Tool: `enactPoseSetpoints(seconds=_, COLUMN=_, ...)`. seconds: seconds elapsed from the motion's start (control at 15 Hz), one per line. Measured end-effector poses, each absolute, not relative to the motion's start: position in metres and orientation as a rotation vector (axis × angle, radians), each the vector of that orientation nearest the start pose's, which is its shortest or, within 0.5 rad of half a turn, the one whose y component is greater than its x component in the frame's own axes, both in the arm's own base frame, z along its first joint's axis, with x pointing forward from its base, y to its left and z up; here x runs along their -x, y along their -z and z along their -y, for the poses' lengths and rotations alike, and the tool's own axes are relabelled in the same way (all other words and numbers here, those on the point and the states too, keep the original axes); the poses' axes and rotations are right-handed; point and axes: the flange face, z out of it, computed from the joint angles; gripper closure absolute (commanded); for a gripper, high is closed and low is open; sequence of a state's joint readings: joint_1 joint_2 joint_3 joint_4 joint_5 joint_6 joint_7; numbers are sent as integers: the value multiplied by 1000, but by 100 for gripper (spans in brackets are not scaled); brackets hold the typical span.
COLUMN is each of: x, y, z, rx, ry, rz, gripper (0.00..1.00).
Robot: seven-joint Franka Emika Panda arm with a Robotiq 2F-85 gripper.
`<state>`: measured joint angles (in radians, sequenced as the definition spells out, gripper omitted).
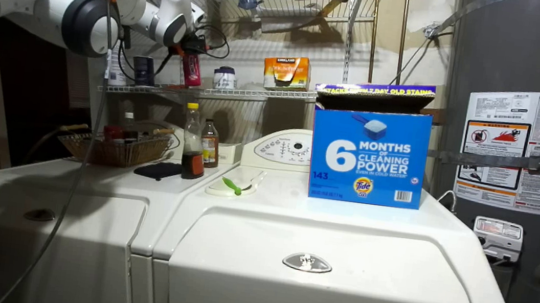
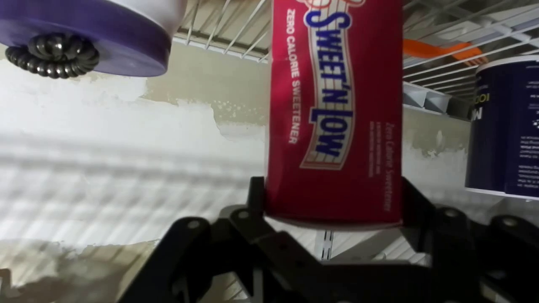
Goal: Put the box on the bottom shelf
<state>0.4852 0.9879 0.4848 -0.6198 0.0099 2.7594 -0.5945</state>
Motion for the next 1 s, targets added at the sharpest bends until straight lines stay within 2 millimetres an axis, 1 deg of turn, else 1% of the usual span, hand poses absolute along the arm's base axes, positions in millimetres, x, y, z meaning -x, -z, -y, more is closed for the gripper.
enactPoseSetpoints(seconds=0.27, x=-658, y=-569, z=-496, rx=1920, ry=1516, rz=1143, gripper=0)
enactPoseSetpoints(seconds=0.6, x=-652, y=-577, z=-501, rx=1952, ry=1481, rz=1176, gripper=0)
enactPoseSetpoints(seconds=0.8, x=-647, y=-589, z=-502, rx=2044, ry=1472, rz=1181, gripper=0)
enactPoseSetpoints(seconds=1.0, x=-638, y=-609, z=-501, rx=2137, ry=1503, rz=1180, gripper=0)
